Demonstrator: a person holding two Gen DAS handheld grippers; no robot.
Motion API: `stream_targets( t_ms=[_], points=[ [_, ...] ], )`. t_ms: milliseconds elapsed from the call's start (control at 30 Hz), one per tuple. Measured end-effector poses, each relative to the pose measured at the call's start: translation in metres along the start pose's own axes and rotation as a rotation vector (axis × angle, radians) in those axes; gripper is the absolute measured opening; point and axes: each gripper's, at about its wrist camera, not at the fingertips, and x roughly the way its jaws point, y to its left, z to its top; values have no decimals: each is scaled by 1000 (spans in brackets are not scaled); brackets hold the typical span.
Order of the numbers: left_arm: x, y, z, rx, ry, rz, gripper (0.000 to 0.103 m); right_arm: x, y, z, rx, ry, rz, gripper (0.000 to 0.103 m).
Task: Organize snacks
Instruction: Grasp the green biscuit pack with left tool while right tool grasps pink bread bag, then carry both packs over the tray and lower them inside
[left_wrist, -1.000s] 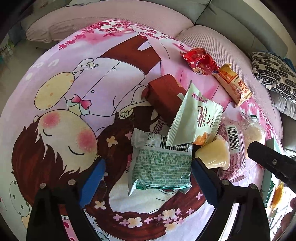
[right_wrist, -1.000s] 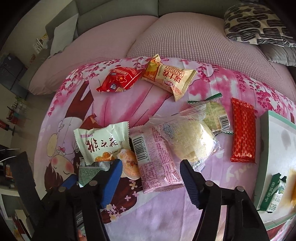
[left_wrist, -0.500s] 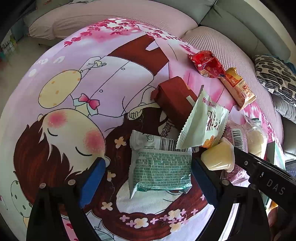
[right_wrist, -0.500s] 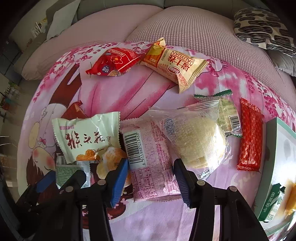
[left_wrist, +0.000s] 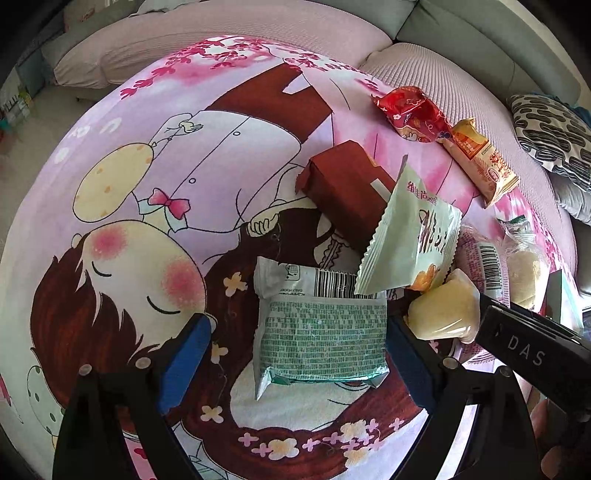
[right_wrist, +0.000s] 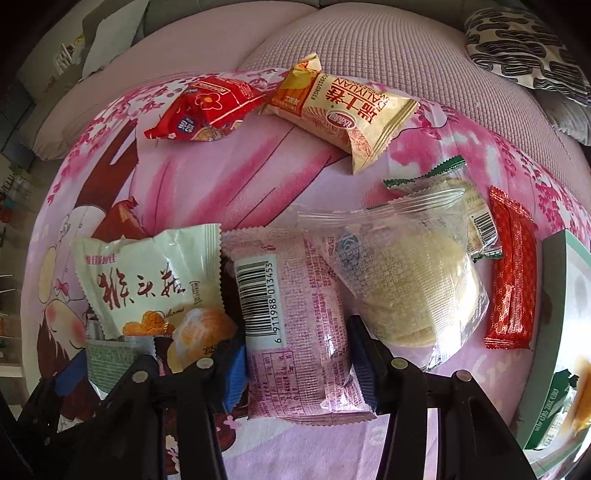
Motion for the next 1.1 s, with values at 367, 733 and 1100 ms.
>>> stream_targets(
  t_ms=[367,733,1100],
  points=[
    [9,-28,-2,66,-1,47,94,5,6,2,-17,-19,-8,46],
    [6,-55,-8,104,-20,36,69,1,-4,-25,-35,-34,2,42],
    [8,-49,-2,95,-10,-2,66,-8,-13,-77,-1,-86,2,42]
  ],
)
